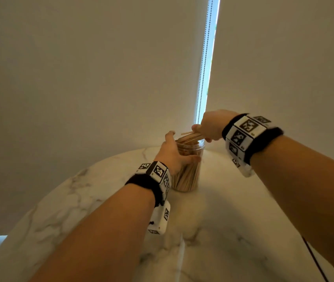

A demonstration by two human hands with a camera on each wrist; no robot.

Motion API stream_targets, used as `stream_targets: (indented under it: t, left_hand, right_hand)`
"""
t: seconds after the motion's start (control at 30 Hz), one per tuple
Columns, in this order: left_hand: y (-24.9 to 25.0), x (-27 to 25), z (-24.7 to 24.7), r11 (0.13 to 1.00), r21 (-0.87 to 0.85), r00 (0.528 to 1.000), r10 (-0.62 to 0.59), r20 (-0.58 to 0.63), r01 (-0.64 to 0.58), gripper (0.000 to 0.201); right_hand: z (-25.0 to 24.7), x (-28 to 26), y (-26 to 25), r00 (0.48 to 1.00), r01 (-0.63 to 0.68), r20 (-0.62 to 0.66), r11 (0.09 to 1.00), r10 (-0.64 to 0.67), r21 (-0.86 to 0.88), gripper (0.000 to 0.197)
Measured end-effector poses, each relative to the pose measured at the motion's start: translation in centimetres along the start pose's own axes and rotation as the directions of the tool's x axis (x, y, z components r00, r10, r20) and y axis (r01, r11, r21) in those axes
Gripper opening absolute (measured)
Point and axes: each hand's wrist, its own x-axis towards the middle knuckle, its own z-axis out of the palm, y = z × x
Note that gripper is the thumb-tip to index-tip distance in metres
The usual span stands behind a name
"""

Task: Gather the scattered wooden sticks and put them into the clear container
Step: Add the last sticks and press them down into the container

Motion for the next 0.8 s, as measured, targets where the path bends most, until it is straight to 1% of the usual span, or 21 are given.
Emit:
stream_targets:
  t: [0.1, 0.2, 0.3, 0.4, 0.47, 0.5, 0.57, 0.67, 0.77, 0.8]
  left_hand:
    - [-0.6, 0.5, 0.1, 1.0, 0.003, 1.0, 0.002, -0.003, -0.002, 0.123]
    - [-0.8, 0.6, 0.2, 1.0, 0.019, 1.0, 0.012, -0.019, -0.012, 0.123]
    - [-1.0, 0.6, 0.3, 1.0, 0.006, 1.0, 0.017, -0.025, -0.017, 0.124]
    - [-0.9, 0.4, 0.3, 1.0, 0.014, 1.0, 0.012, -0.029, -0.011, 0.126]
    - [-0.9, 0.5, 0.3, 1.0, 0.002, 1.0, -0.001, -0.023, 0.001, 0.129]
    - [-0.9, 0.5, 0.3, 1.0, -0.001, 1.0, -0.006, -0.021, 0.006, 0.131]
    - [-0.9, 0.6, 0.3, 1.0, -0.004, 1.0, -0.01, -0.024, 0.01, 0.133]
    - [-0.9, 0.4, 0.4, 1.0, -0.009, 1.0, -0.006, -0.019, 0.006, 0.133]
    - [-0.9, 0.3, 0.3, 1.0, -0.013, 1.0, 0.0, -0.016, 0.0, 0.131]
    - [-0.9, 0.3, 0.3, 1.0, -0.011, 1.0, 0.001, -0.017, -0.001, 0.129]
  right_hand:
    - [-1.4, 0.4, -0.1, 0.995, 0.039, 0.092, 0.993, -0.029, -0.107, 0.055]
    - [-2.3, 1.3, 0.0, 0.991, 0.038, 0.134, 0.986, -0.016, -0.164, 0.052]
    - [-2.4, 1.8, 0.2, 0.995, 0.064, 0.091, 0.971, -0.044, -0.231, 0.049]
    - [-2.1, 1.8, -0.1, 0.989, 0.15, 0.037, 0.973, -0.145, -0.177, 0.045]
    - [-1.8, 1.9, -0.8, 0.978, 0.208, 0.035, 0.959, -0.205, -0.192, 0.048]
    - [-1.7, 2.0, -1.2, 0.977, 0.214, 0.026, 0.954, -0.214, -0.21, 0.05]
    - [-1.9, 2.4, -1.9, 0.982, 0.184, 0.01, 0.953, -0.187, -0.241, 0.049]
    - [-2.1, 2.9, -2.7, 0.989, 0.146, 0.008, 0.944, -0.151, -0.295, 0.039]
    - [-2.1, 3.3, -3.8, 0.985, 0.163, -0.017, 0.955, -0.173, -0.247, 0.034]
    - [-2.3, 3.5, -4.1, 0.984, 0.174, -0.005, 0.955, -0.181, -0.242, 0.034]
